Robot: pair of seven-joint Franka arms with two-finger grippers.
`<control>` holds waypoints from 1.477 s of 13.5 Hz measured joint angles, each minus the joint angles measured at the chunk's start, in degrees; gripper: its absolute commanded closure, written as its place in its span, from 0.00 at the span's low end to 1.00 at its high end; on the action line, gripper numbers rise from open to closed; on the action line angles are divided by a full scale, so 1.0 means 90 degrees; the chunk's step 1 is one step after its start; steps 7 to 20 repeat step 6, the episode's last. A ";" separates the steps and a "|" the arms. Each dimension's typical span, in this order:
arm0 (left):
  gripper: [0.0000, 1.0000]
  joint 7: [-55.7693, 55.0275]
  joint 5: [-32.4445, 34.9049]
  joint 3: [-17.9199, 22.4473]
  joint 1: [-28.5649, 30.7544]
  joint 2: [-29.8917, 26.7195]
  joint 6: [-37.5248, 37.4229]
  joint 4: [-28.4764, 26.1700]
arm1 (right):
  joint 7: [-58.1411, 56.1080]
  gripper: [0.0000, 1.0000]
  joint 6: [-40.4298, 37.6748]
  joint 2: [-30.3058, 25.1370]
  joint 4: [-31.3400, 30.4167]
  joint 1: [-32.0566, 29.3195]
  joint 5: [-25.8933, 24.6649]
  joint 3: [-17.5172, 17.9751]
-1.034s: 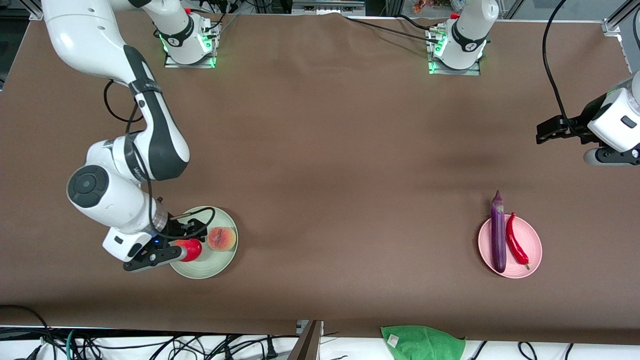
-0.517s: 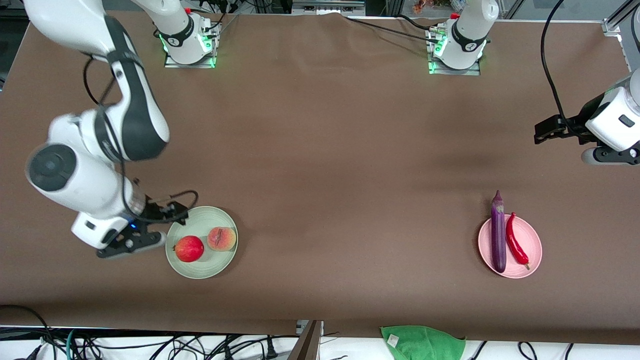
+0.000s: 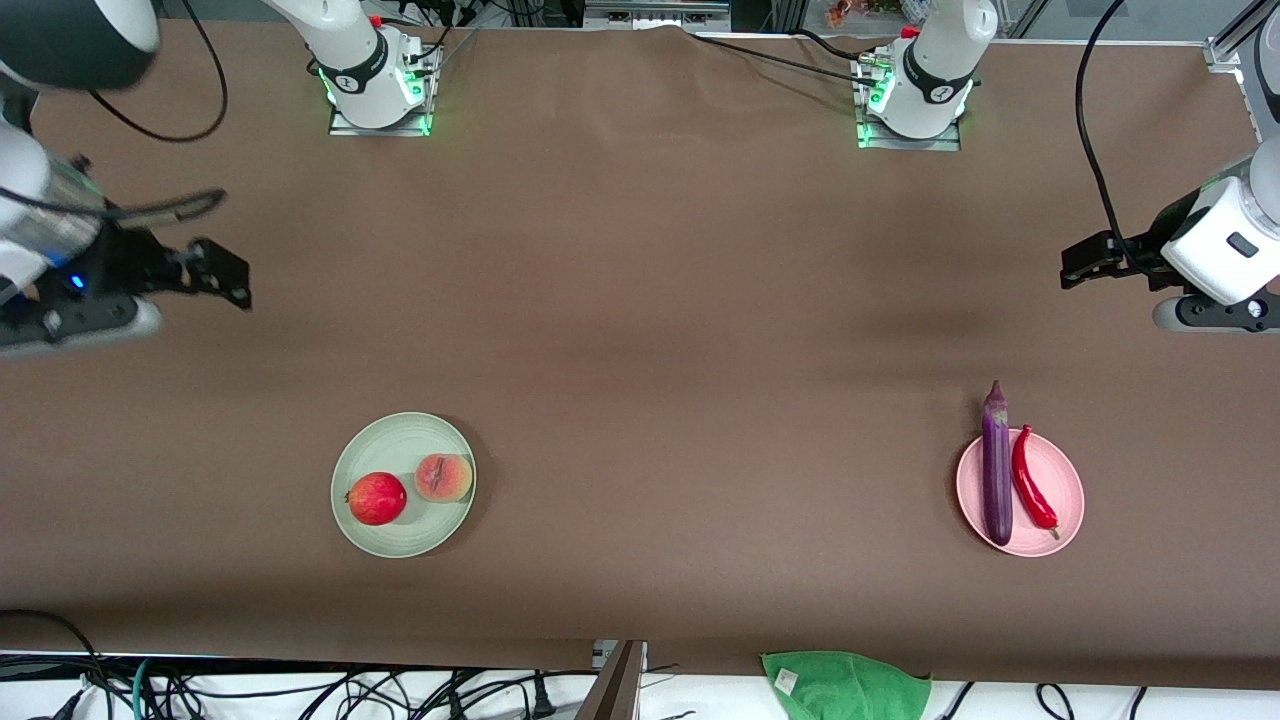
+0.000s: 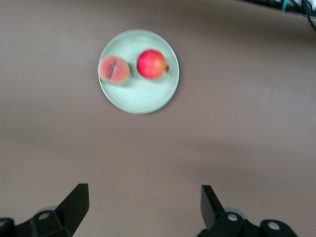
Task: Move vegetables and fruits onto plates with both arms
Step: 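Open the right gripper and lift it from the apple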
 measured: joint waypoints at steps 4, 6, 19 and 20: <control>0.00 -0.0001 0.0000 0.0000 0.0000 0.0033 0.0004 0.0111 | 0.0000 0.00 0.0182 -0.0918 -0.1133 0.0000 -0.0002 -0.0065; 0.00 -0.0003 0.0000 0.0000 0.0000 0.0039 0.0004 0.0115 | -0.0001 0.00 0.0211 -0.0925 -0.1193 -0.0001 -0.0002 -0.0094; 0.00 -0.0003 0.0000 0.0000 0.0000 0.0039 0.0004 0.0115 | -0.0001 0.00 0.0211 -0.0925 -0.1193 -0.0001 -0.0002 -0.0094; 0.00 -0.0003 0.0000 0.0000 0.0000 0.0039 0.0004 0.0115 | -0.0001 0.00 0.0211 -0.0925 -0.1193 -0.0001 -0.0002 -0.0094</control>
